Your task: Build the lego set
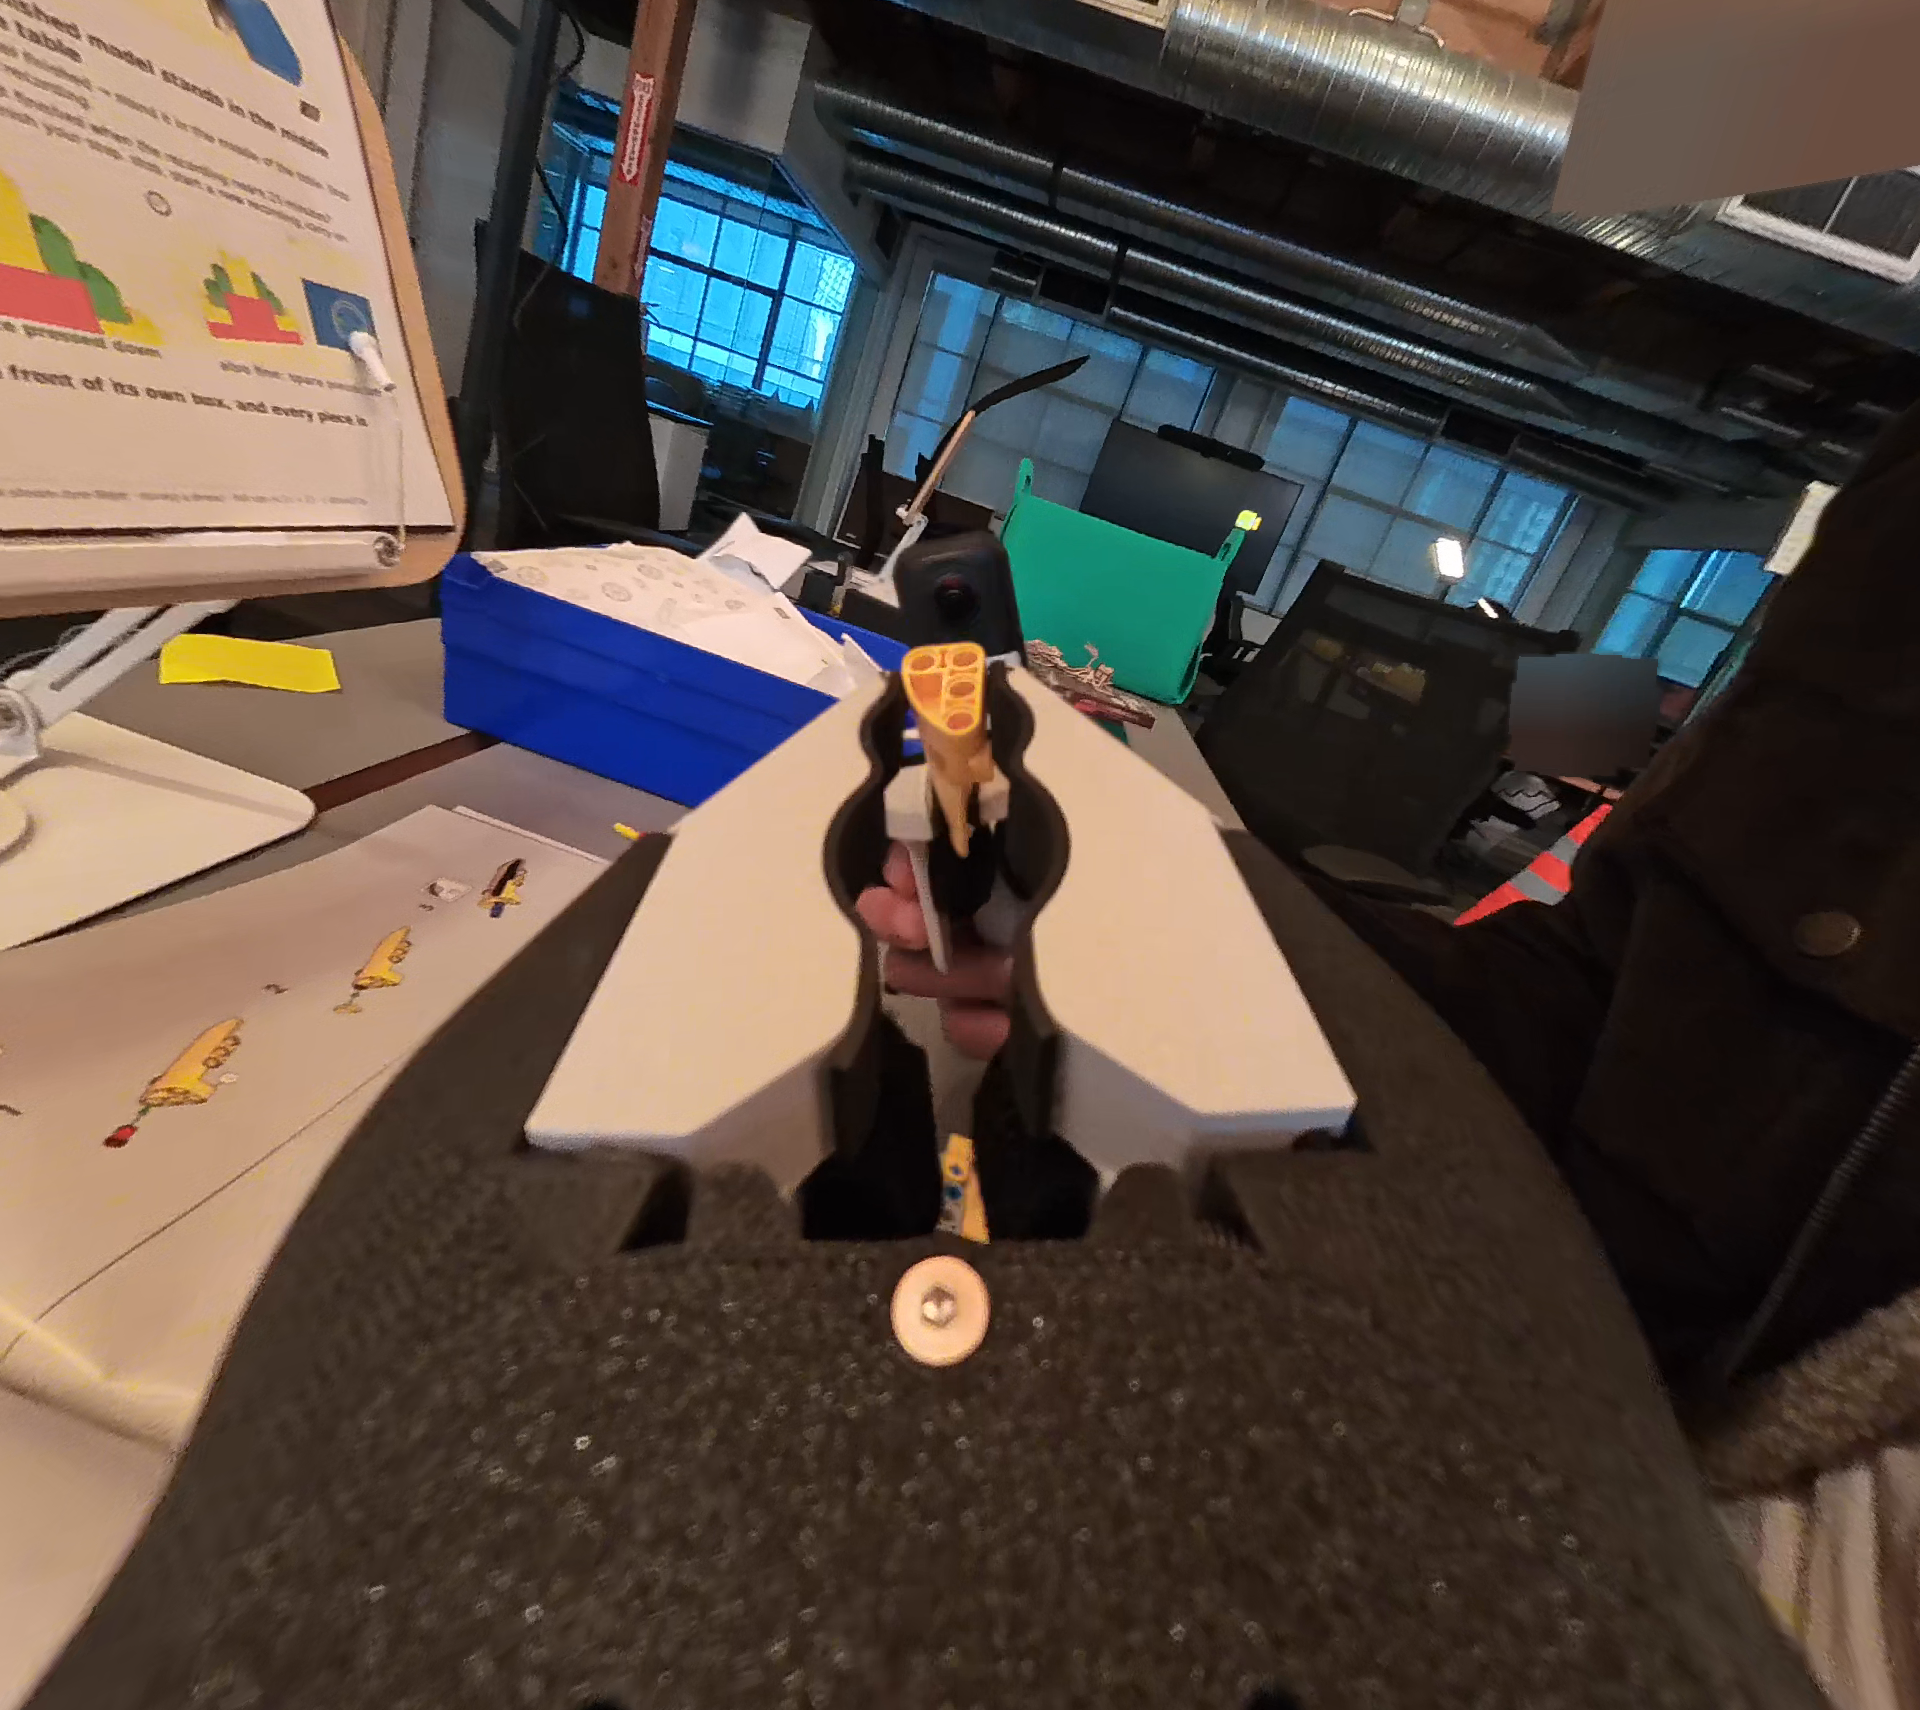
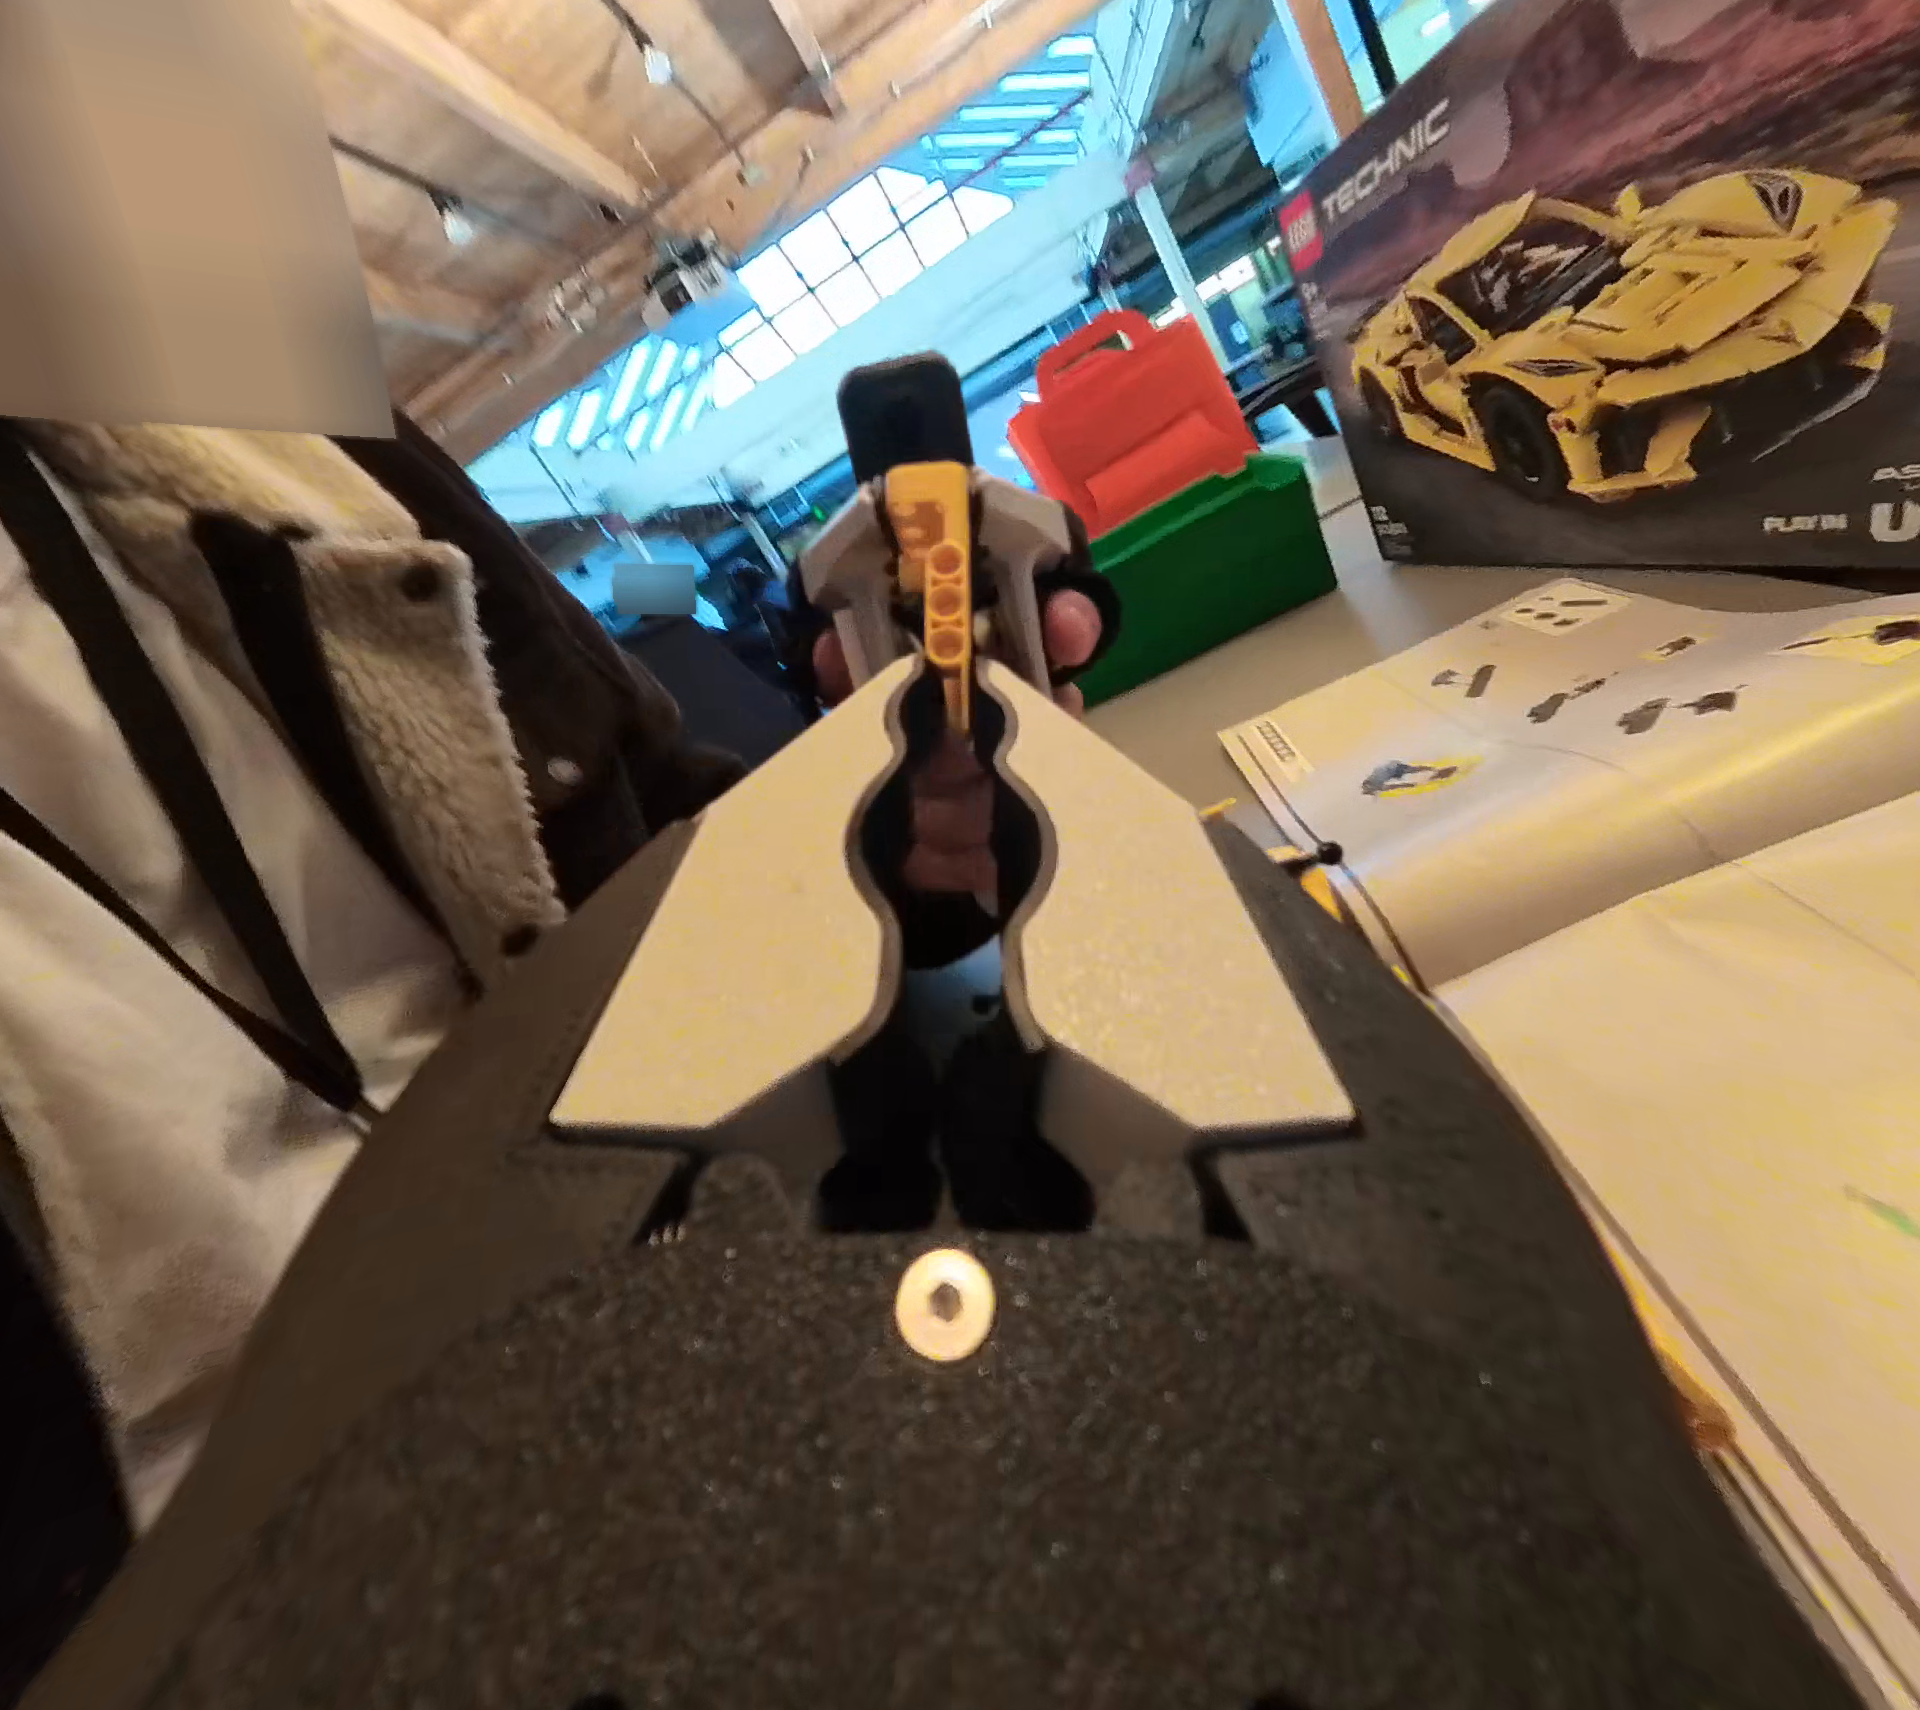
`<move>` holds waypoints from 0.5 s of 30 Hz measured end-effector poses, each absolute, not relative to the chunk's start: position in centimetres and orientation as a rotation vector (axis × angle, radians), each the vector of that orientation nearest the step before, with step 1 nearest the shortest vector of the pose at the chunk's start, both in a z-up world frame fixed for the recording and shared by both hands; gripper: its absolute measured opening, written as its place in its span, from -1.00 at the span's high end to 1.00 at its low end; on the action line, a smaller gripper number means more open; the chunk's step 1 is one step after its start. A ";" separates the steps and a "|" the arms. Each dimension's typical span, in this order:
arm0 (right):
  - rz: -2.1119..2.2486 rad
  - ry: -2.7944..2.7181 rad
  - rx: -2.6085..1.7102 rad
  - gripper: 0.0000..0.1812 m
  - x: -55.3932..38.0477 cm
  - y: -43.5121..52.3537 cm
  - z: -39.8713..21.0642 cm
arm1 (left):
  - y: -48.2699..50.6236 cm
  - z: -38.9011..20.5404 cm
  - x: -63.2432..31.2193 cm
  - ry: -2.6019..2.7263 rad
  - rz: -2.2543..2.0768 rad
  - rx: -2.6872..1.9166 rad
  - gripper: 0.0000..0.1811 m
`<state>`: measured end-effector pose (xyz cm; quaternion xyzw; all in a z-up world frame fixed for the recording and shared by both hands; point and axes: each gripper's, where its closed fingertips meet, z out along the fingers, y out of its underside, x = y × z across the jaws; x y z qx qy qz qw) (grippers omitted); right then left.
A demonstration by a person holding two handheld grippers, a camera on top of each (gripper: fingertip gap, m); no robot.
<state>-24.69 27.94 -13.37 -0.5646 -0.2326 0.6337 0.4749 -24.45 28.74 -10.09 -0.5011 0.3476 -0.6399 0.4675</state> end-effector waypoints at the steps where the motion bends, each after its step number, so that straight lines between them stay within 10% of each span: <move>1: 1.521 -0.595 -1.392 0.94 -25.0 27.8 -13.6 | 28.7 -10.1 -24.5 0.851 -1.587 -1.230 0.84; 15: 1.510 -0.503 -1.280 0.95 -25.2 28.1 -12.2 | 28.8 -9.0 -24.7 0.728 -1.701 -1.204 0.86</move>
